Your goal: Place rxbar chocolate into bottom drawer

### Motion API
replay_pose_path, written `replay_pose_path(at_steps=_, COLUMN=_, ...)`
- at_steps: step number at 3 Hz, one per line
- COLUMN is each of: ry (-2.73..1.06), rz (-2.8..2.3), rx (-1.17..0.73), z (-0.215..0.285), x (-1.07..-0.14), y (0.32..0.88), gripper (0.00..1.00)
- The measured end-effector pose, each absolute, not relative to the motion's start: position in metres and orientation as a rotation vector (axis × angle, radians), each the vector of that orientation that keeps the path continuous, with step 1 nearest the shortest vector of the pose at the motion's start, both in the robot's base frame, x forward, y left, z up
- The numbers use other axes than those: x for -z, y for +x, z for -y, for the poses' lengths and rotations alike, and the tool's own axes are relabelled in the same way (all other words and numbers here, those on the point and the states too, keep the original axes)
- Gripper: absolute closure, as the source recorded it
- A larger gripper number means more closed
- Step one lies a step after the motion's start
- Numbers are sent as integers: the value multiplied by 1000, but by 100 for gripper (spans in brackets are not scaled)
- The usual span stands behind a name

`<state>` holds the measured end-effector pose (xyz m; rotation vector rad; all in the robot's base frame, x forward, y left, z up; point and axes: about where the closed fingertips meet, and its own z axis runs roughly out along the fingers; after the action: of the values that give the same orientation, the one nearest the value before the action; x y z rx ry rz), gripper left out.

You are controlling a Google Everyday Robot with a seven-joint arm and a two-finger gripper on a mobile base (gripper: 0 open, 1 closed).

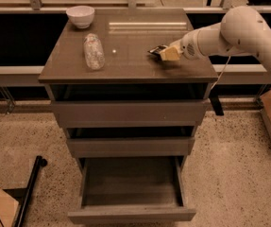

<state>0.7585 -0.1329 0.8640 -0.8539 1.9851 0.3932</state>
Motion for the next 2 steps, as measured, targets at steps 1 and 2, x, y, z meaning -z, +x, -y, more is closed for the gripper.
replay_pose_path(at_steps=1, ry=-912, rz=-1910, rx=-410, z=127, x=-892, y=749, gripper=100)
replay_pose_path(at_steps=2, ry=-1023, rz=-1850, rx=-393, z=133, x=-922, y=720, gripper=100)
